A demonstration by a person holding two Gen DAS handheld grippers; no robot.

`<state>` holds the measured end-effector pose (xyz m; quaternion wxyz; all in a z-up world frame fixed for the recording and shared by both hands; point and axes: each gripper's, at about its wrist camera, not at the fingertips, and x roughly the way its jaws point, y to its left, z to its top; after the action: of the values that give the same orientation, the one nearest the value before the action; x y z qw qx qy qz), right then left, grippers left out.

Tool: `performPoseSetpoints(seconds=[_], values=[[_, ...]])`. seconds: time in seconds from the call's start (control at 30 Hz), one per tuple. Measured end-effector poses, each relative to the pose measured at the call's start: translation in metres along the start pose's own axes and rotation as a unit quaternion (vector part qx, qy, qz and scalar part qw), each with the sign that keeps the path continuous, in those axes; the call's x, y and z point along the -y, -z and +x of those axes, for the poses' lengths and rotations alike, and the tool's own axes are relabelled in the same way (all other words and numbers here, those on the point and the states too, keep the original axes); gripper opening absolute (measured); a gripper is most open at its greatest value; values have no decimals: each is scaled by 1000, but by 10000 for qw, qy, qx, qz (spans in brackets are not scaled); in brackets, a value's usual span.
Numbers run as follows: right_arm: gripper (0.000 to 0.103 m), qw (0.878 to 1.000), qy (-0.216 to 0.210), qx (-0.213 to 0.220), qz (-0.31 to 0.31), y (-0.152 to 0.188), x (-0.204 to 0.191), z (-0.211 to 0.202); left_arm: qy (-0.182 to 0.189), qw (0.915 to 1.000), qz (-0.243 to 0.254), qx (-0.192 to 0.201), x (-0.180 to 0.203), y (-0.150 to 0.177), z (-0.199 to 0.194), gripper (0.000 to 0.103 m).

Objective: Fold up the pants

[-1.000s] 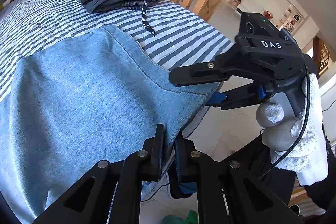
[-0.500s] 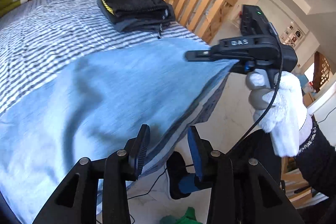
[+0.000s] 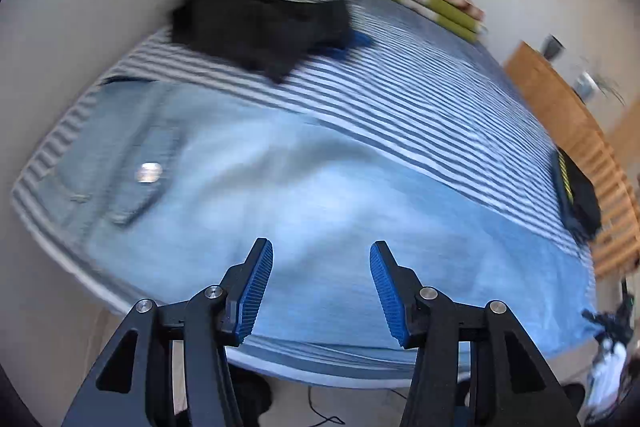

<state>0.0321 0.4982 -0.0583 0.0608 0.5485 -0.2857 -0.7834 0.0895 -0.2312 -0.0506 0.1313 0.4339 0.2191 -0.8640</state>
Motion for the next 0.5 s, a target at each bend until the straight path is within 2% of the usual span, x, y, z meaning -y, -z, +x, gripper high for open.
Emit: performPoseSetpoints(seconds=[0.07, 0.13, 0.23, 0.37, 0.43, 0.5], values=[[5, 9994, 303, 11, -138, 2, -9, 3, -340, 9977, -568, 175, -65, -18, -5, 55], [5, 9983, 533, 32, -211, 3, -15, 4, -599, 9915, -1119, 285, -123, -34, -5, 55], [5, 9958, 852, 101, -307, 6, -23, 5, -751, 9858, -1477, 265, -179, -51, 0, 57], [5, 9918, 1221, 82, -369, 7, -31, 9, -419, 9785, -1996, 305, -223, -72, 17, 60], [5, 9909, 1315, 48, -295, 6, -31, 10, -210, 9739, -2216, 438, -236, -86, 27, 66], [5, 9896, 1420, 21, -243, 6, -33, 11, 28, 9705, -2361, 479, -247, -100, 40, 80]])
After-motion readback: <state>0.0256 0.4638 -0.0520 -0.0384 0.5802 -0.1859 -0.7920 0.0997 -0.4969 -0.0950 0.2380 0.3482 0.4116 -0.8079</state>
